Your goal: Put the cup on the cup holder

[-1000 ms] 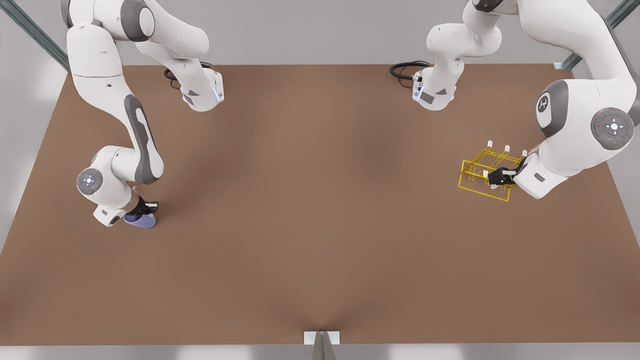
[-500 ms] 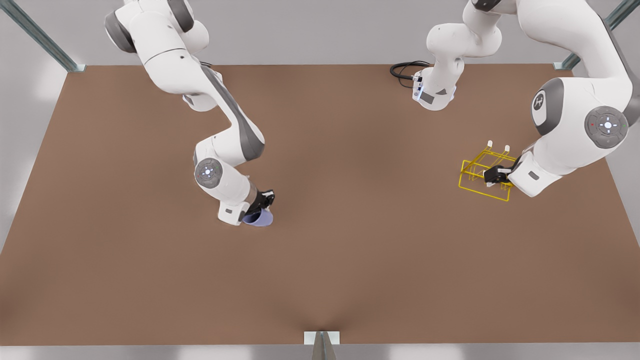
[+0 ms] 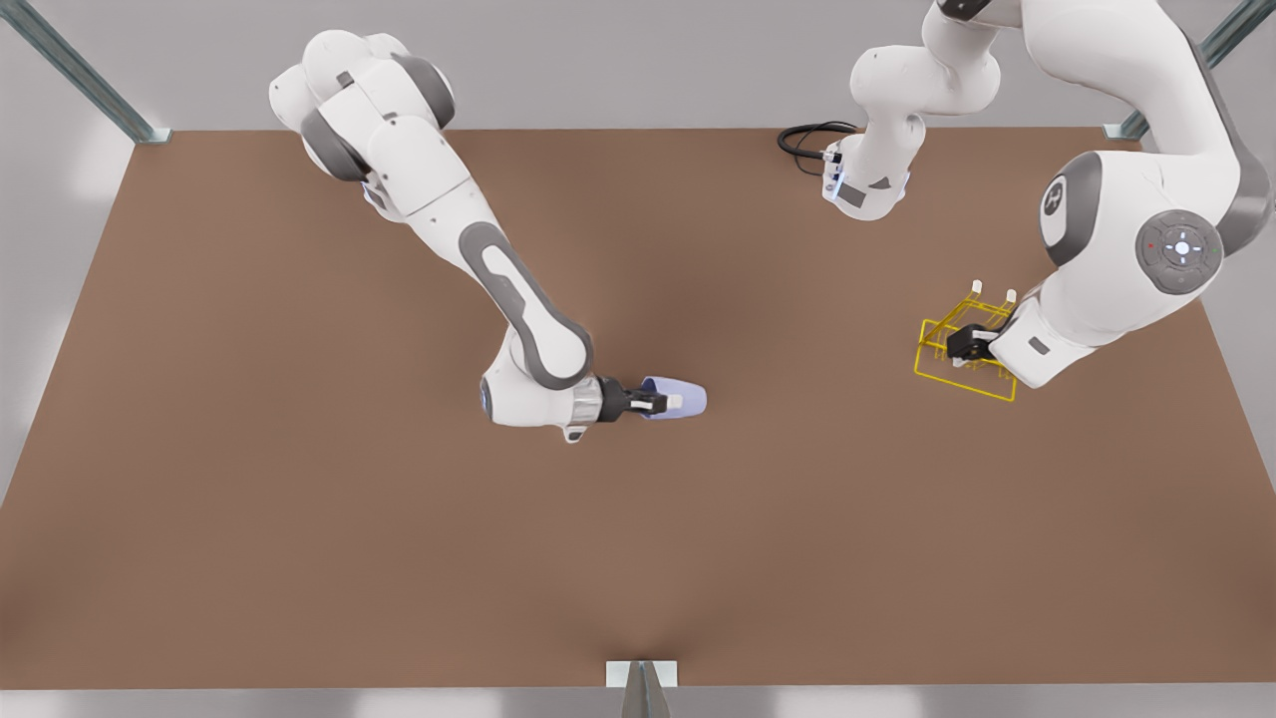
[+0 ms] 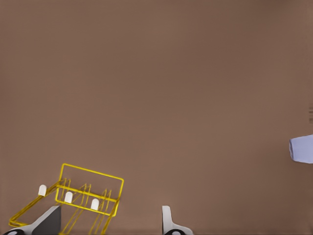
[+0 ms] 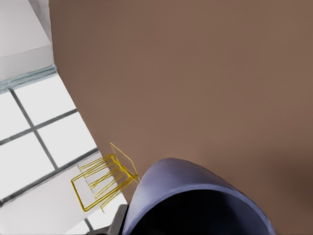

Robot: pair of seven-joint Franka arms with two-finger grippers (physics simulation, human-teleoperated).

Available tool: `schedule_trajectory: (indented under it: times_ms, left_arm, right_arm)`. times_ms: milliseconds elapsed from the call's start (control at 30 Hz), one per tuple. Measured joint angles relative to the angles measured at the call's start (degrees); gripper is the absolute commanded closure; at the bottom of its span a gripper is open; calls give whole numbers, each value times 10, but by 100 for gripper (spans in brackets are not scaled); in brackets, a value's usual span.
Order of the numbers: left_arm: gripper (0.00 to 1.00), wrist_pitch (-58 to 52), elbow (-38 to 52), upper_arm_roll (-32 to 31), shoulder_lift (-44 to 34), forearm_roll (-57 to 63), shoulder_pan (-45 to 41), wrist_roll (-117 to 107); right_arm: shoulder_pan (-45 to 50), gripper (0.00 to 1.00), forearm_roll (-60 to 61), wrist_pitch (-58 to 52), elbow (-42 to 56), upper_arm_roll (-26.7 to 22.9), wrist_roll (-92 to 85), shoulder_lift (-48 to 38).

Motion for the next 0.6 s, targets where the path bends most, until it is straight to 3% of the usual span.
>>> schedule_trajectory:
  times_ms: [267, 300, 333, 400, 600]
  left_arm:
    - [0, -1, 0, 0, 5, 0, -3, -2]
    - [0, -1, 0, 0, 5, 0, -5, -2]
    - [0, 0, 1, 0, 7, 0, -7, -1]
    - [0, 1, 3, 0, 12, -2, -11, -1]
    - [0, 8, 5, -44, 47, -2, -58, 5]
  right_arm:
    - [26, 79, 70, 6, 98, -3, -68, 94]
    - [27, 66, 72, 6, 106, -4, -75, 103]
    - [28, 43, 73, 6, 111, -4, -80, 110]
    - [28, 13, 74, 7, 116, -4, -90, 118]
    - [6, 7, 73, 4, 92, -7, -119, 102]
